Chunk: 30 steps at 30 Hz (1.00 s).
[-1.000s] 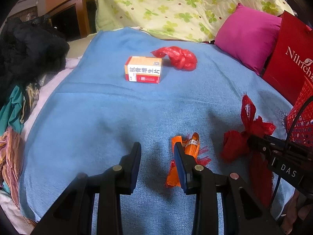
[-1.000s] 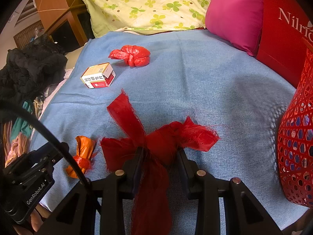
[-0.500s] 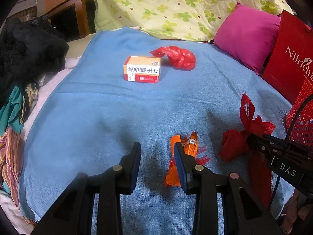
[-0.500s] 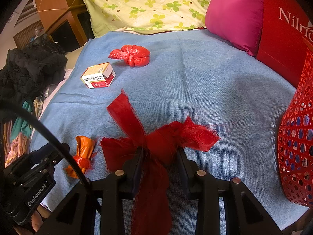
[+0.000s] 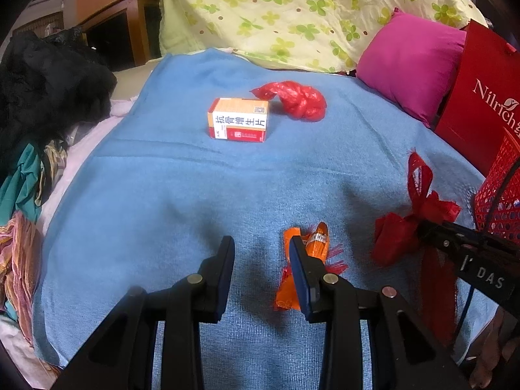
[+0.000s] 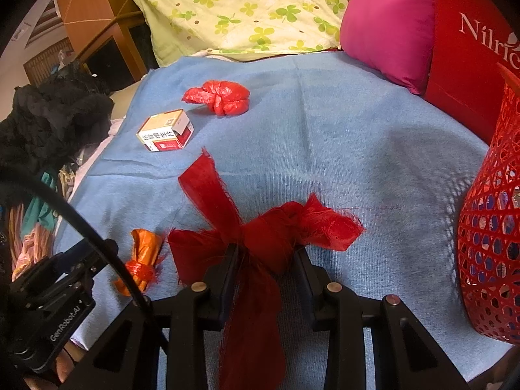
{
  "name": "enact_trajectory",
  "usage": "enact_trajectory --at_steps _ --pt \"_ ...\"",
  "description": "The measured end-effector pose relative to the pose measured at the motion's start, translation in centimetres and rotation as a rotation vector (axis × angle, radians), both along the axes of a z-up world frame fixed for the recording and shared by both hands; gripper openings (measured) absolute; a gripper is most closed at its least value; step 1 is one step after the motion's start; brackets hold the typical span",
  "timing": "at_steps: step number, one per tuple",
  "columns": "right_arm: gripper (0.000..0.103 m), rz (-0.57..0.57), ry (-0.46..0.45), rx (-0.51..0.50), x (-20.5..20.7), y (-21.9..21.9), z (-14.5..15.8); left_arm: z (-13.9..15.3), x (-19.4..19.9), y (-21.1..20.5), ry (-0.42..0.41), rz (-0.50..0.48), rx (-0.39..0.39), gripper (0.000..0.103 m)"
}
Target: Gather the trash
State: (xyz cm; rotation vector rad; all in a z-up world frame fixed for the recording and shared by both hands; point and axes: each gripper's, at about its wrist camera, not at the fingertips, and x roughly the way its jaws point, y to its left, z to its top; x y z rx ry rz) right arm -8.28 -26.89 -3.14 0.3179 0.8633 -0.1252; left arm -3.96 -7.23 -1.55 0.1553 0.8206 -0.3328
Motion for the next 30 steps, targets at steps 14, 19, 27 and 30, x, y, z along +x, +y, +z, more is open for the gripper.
enact_trajectory --at_steps 14,19,27,30 --pt "0.037 0.025 -0.145 0.017 -3.1 -1.0 3.9 4.9 -2.7 -1.3 -0.177 -0.001 0.067 0.036" --pt "0.037 0.040 -0.218 -0.007 -4.6 -0.9 5.7 7.1 -4.1 -2.0 -0.240 -0.019 0.083 0.036" --pt "0.037 0.027 -0.320 -0.015 -6.7 -1.8 7.9 10.0 -6.7 -3.8 -0.327 -0.067 0.098 0.036" --pt "0.037 0.025 -0.378 -0.006 -7.9 -2.2 8.9 10.8 -7.5 -4.8 -0.346 -0.089 0.102 0.036"
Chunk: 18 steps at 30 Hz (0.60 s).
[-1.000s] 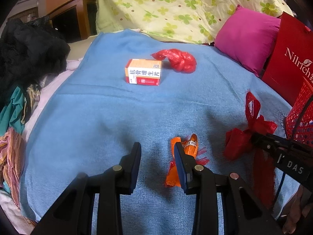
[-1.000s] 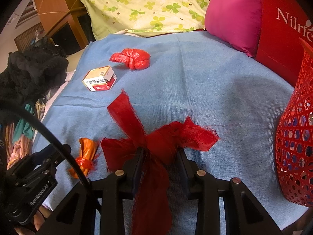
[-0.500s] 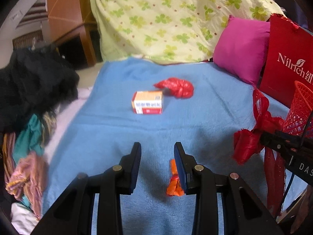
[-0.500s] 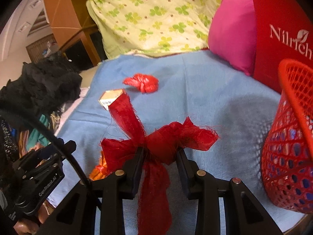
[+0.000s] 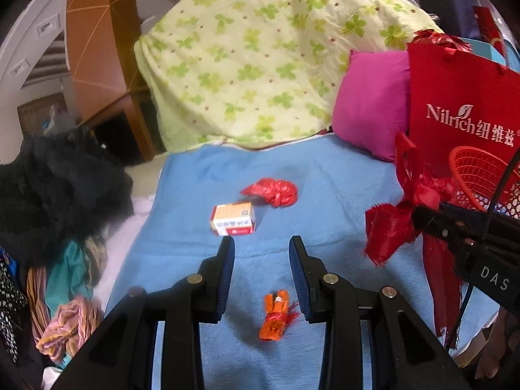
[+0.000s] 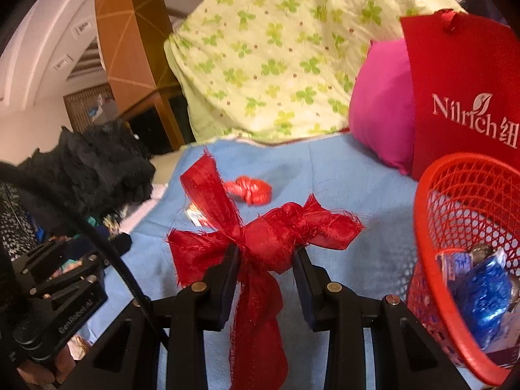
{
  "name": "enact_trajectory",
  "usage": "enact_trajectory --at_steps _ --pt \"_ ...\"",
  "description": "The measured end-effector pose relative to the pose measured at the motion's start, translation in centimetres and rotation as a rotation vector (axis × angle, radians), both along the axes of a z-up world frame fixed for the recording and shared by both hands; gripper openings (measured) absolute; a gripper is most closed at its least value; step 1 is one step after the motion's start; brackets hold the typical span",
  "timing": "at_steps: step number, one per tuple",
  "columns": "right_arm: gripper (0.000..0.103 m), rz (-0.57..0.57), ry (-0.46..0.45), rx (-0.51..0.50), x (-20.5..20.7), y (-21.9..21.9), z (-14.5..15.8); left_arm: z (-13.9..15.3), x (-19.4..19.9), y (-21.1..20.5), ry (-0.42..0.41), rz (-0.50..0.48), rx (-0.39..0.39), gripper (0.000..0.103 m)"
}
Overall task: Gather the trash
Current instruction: 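Carry the red mesh ribbon over the basket with the right tool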
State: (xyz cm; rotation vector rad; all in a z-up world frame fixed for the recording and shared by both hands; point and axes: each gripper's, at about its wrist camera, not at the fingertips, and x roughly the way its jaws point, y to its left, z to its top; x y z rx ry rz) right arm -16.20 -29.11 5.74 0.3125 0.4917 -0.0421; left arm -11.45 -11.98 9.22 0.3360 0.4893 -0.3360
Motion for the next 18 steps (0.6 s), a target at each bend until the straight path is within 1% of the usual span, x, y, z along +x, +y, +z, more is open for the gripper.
enact_trajectory --at_steps 8,18 --pt "0.037 -0.025 -0.138 0.013 -2.9 -1.4 2.1 1.7 -1.8 -2.3 -0.023 -0.054 0.011 0.036" --pt "0.037 -0.096 -0.208 0.054 -5.7 -5.0 3.1 3.5 -3.9 -6.2 -0.056 -0.146 0.033 0.036"
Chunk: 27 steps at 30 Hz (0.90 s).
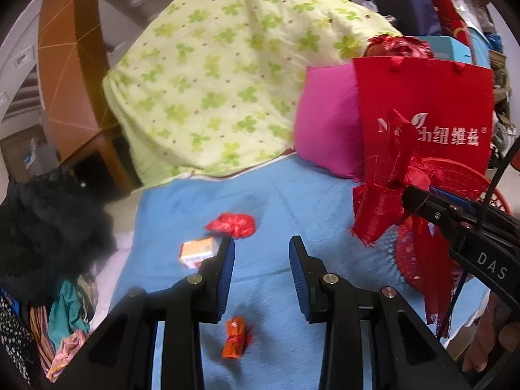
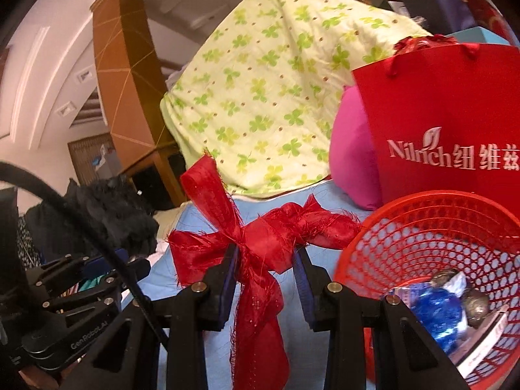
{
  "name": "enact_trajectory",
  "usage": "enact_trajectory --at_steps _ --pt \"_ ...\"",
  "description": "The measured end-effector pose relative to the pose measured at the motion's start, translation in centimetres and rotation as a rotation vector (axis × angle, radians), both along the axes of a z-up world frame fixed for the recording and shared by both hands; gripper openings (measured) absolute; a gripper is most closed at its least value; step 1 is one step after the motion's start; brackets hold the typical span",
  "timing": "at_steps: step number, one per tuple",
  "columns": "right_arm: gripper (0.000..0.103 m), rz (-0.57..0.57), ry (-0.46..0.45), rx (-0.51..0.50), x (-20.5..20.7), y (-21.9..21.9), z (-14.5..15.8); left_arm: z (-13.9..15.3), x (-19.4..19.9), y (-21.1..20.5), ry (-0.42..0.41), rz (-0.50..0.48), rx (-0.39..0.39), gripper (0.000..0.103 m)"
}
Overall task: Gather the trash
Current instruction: 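Carry the red mesh ribbon over the basket with the right tool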
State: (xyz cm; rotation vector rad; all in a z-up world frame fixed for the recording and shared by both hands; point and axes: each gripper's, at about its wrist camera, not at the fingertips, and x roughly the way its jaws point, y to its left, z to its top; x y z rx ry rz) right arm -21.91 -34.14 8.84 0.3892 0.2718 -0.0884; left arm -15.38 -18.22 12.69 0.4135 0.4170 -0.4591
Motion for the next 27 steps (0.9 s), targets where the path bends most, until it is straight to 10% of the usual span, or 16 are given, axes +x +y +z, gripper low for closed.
enact_trajectory --at_steps 27 --pt "0.038 -0.297 -0.212 0.316 -9.1 -13.0 -0.7 1.4 -3.2 -11.2 0.140 -0.383 -0.121 0.036"
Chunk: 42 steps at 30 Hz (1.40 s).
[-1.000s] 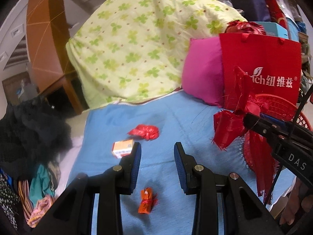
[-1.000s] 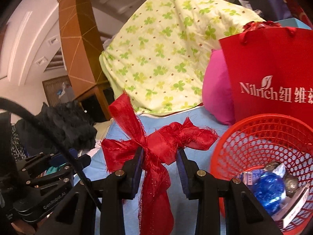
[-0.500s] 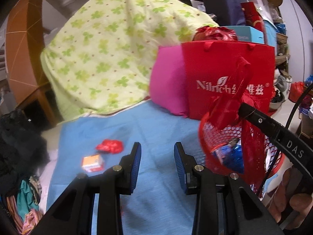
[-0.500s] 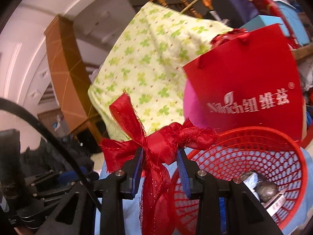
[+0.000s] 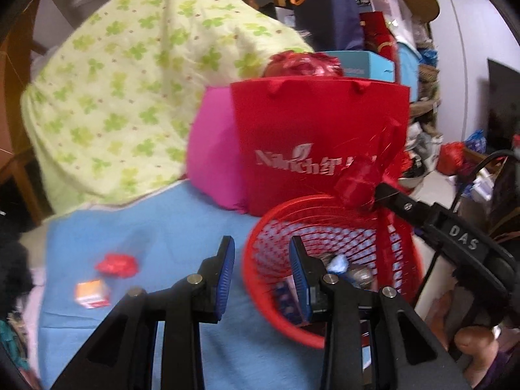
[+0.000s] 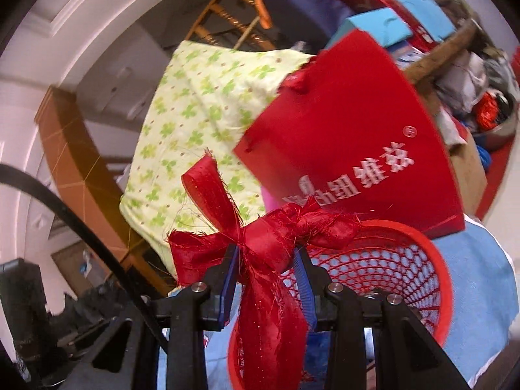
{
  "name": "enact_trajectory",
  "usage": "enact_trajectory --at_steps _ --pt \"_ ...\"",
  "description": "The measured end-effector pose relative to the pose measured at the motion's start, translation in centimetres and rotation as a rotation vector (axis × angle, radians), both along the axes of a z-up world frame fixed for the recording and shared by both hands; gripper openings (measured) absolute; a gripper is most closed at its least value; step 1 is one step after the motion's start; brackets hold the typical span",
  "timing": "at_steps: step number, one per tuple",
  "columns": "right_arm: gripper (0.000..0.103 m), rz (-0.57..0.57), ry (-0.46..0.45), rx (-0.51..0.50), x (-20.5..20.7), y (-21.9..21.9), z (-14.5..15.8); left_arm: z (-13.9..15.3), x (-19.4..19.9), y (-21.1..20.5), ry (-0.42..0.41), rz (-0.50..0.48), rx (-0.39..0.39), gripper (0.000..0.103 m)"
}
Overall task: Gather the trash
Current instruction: 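Carry the red mesh ribbon over the basket with the right tool, then drop the orange items into the basket with the left tool while the right releases the ribbon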
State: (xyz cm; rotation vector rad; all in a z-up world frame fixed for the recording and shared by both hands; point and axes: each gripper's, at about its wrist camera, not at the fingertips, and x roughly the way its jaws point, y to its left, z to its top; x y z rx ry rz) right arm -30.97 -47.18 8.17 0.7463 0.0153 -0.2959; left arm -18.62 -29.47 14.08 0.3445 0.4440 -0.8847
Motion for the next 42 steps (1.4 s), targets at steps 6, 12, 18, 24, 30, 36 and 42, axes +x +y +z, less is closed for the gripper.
enact_trajectory --at_steps 6,12,18,24,30,36,42 --pt "0.038 -0.025 0.028 0.092 -0.2 -2.0 -1.2 -1.4 0.4 -1.8 0.114 -0.147 -0.059 0.040" --pt "0.038 -0.039 0.058 0.111 0.0 -2.5 -1.7 -2.5 1.2 -1.9 0.126 -0.115 -0.042 0.047" --pt "0.038 -0.038 0.072 0.076 0.1 -2.2 -1.4 -3.7 2.9 4.7 0.018 0.013 0.028 0.056" --pt "0.038 -0.027 0.074 0.059 0.4 -1.7 -1.2 -10.5 10.2 15.6 0.200 0.332 0.190 0.056" --pt "0.038 -0.010 0.086 0.039 1.5 -0.8 -1.0 -15.5 12.6 20.7 0.314 0.445 0.183 0.056" --pt "0.038 0.009 0.111 -0.005 3.0 0.9 -0.8 -18.5 14.5 19.7 0.395 0.439 0.175 0.044" --pt "0.038 0.011 0.125 -0.007 3.3 0.9 -1.0 -18.2 14.3 18.7 0.387 0.407 0.164 0.031"
